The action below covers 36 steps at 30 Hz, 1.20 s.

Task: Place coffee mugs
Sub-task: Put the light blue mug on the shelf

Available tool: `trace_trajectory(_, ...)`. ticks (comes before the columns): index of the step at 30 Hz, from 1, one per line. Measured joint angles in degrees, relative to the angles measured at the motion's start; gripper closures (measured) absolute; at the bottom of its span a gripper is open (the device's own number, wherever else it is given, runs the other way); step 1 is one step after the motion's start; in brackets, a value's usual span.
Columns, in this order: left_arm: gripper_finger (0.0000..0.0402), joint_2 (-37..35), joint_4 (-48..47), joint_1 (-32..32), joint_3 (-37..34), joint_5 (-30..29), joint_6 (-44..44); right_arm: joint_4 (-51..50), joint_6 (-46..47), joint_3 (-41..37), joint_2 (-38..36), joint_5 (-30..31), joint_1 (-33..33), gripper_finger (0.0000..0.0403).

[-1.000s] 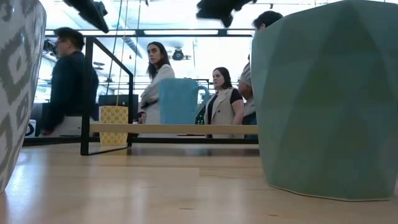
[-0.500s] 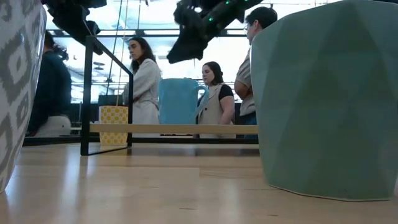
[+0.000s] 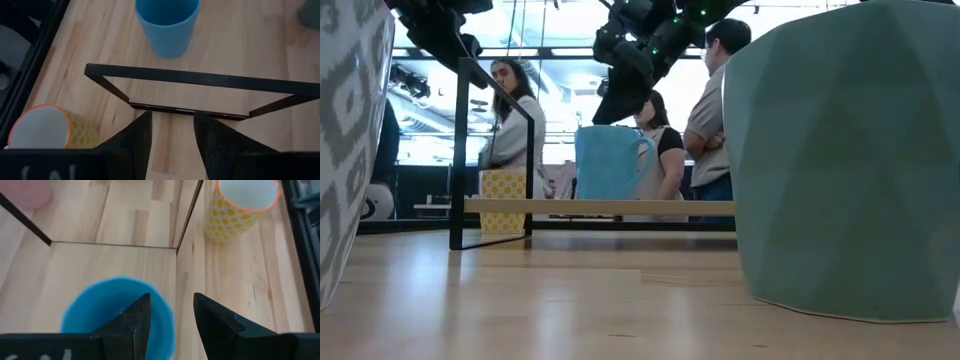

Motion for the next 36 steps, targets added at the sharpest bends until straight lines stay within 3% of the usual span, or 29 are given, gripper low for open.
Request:
trace_trajectory(19, 0.0249, 0.04, 0.58, -0.02, 0.0, 0.02, 0.01, -4.28, -0.6, -0.07, 3.0, -0.31, -0.45, 0.0255)
trace_trajectory(36, 0.0249, 0.04, 0.64, -0.02, 0.0, 0.01, -0.01, -6.39, -1.58, -0.07, 2.73, -0.36, -0.42, 0.0375)
